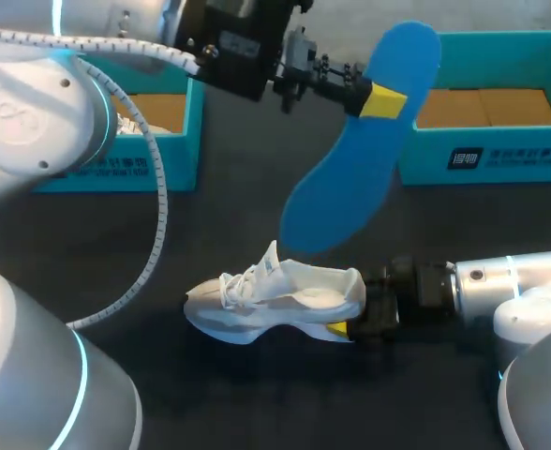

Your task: Take the shoe out of the shoebox, open the shoe tongue, remove and reinsert the insole, then place the shoe into the shoebox

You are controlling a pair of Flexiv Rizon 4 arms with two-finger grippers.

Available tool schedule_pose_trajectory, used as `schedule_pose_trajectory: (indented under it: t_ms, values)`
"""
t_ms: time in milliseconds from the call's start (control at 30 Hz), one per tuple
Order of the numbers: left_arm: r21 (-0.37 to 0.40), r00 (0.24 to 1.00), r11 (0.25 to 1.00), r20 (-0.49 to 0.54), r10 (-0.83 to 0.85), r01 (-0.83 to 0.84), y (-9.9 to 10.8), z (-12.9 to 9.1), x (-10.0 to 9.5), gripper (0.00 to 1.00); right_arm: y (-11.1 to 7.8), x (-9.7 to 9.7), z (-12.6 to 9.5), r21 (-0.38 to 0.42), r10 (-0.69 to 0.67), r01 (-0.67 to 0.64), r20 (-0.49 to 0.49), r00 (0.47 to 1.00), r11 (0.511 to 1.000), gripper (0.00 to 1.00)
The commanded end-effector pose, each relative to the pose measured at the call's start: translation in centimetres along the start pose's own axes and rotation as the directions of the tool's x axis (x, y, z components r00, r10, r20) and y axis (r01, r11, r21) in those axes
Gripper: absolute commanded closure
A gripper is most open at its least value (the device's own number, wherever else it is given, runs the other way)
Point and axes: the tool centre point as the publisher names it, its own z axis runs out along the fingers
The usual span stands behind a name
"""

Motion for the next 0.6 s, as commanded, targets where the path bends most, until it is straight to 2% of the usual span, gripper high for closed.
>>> schedule_pose_trajectory:
  t_ms: [33, 267, 433, 600]
  values:
    - [0.06, 1.0, 0.998, -0.013, 0.0, 0.001, 0.6, -1.4, 1.2, 1.0, 0.0, 0.2, 0.0, 0.004, 0.001, -0.001, 0.001, 1.0, 1.0, 1.0]
    - [0.153, 1.0, 0.988, -0.005, 0.003, -0.002, 1.8, -3.3, 3.0, 1.0, 0.0, 0.2, 0.0, 0.004, 0.001, -0.001, 0.001, 1.0, 1.0, 1.0]
    - [0.164, 0.999, 0.986, -0.002, -0.04, 0.04, 3.1, -4.0, 3.3, 1.0, 0.0, 0.2, 0.0, 0.004, 0.001, -0.001, 0.001, 1.0, 1.0, 1.0]
    - [0.182, 0.997, 0.981, -0.027, -0.068, 0.072, 3.3, -5.2, 3.6, 1.0, 0.0, 0.2, 0.0, 0.004, 0.001, -0.001, 0.001, 1.0, 1.0, 1.0]
